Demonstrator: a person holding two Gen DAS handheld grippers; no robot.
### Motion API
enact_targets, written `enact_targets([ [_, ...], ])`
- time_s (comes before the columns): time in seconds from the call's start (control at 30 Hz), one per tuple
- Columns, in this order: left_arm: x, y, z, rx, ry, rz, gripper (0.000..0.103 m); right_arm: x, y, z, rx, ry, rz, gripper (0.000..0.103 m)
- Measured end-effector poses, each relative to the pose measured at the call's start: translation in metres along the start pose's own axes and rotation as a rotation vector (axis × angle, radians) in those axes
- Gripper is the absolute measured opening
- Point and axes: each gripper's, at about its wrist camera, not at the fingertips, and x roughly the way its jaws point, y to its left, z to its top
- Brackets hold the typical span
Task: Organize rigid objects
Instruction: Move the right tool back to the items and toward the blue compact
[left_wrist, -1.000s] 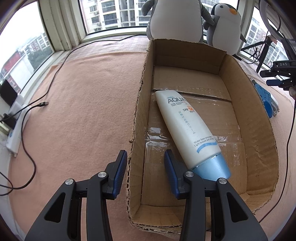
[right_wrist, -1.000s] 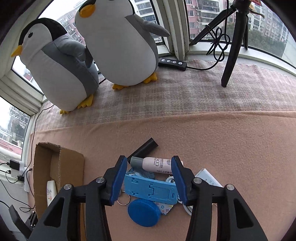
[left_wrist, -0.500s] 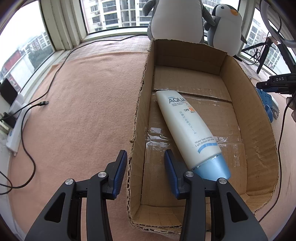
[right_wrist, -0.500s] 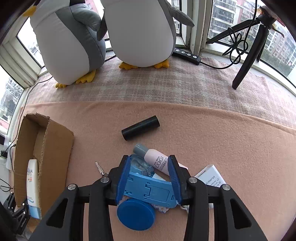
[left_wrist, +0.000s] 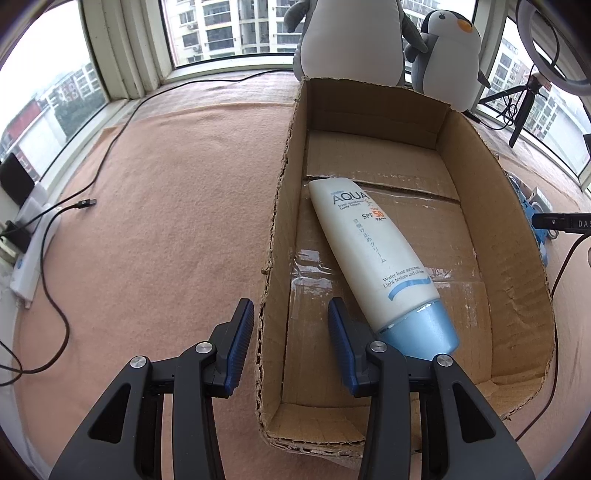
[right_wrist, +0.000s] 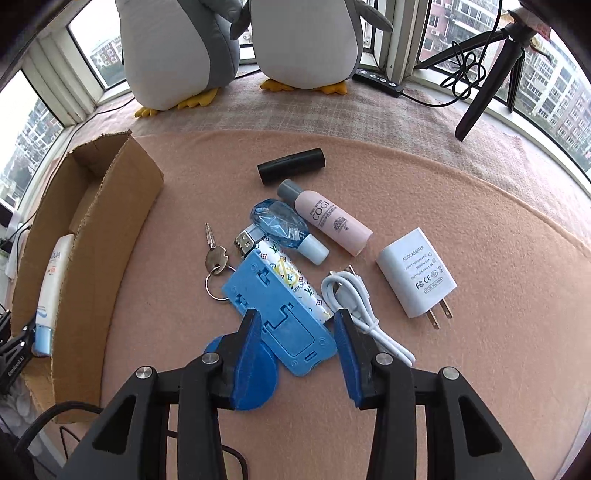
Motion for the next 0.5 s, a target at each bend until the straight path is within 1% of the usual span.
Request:
enact_targets([
  [0.03,0.000,0.000,0.000,-0.001,0.000,0.000,0.041,0.001,-0.001,-0.005,-0.003,0.008,0.004,0.037],
  [0.17,-0.001,-0.001,0.000,0.000,0.000,0.003,0.040,-0.002,-0.006,-0.019,0.031,0.028,0.071,0.036],
  [0.27,-0.001,-0.002,-0.001,0.002,0.000,0.001,0.041,-0.006,0.001,-0.030,-0.013,0.045,0.077,0.036],
  [0.33,-0.001,-0.001,-0.001,0.003,0.000,0.000,0.041,-0.007,0.007,-0.036,-0.054,0.058,0.065,0.035],
  [0.4,-0.001,-0.001,0.000,0.003,0.000,0.001,0.040,-0.012,0.005,-0.036,-0.037,0.030,0.052,0.036],
  [0.47,-0.001,-0.002,0.000,0.004,0.000,0.004,0.040,-0.017,-0.001,-0.030,0.012,-0.004,0.084,0.036],
  [0.5,-0.001,-0.002,0.000,0.005,-0.001,0.005,0.040,-0.018,-0.004,-0.026,0.042,-0.023,0.085,0.036],
])
